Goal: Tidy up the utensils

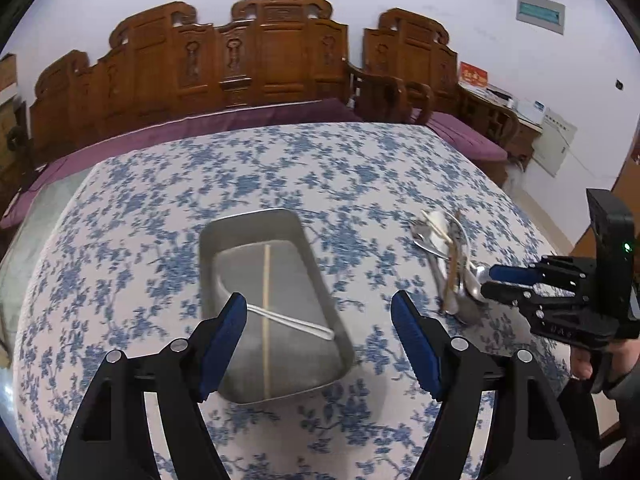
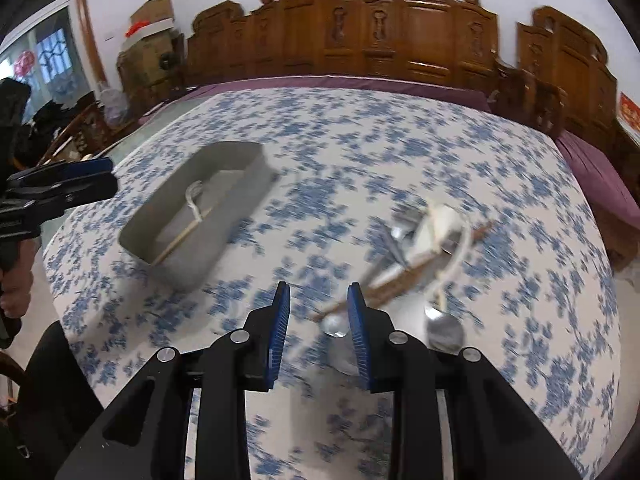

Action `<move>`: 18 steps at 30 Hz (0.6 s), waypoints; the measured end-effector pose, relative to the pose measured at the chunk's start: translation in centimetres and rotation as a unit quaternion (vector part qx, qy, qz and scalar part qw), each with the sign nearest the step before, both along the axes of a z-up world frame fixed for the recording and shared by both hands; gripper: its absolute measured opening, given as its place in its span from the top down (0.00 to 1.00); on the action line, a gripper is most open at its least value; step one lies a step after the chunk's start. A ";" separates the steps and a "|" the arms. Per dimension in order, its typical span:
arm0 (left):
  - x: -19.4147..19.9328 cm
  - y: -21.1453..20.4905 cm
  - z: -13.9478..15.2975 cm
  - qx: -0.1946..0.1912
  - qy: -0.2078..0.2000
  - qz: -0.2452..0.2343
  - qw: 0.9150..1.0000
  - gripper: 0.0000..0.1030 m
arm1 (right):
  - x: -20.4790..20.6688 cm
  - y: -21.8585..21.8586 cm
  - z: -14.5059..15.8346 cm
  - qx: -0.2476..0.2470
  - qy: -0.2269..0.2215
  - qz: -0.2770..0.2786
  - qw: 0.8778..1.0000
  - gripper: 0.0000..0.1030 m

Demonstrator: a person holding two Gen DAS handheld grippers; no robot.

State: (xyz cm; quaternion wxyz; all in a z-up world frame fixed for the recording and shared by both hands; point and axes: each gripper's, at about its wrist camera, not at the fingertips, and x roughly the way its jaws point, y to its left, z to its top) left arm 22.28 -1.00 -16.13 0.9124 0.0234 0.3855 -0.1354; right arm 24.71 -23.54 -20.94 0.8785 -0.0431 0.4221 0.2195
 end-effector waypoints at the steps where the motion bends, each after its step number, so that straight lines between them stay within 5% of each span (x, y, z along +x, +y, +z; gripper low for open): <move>1: 0.1 -0.5 -0.1 0.003 0.001 -0.003 1.000 0.31 | 0.1 -0.6 -0.1 -0.001 0.002 -0.006 1.000 0.74; 18: 0.7 -6.4 -2.6 -0.001 0.026 -0.039 0.999 0.31 | 3.6 -6.7 -3.8 0.018 0.050 -0.071 0.996 0.77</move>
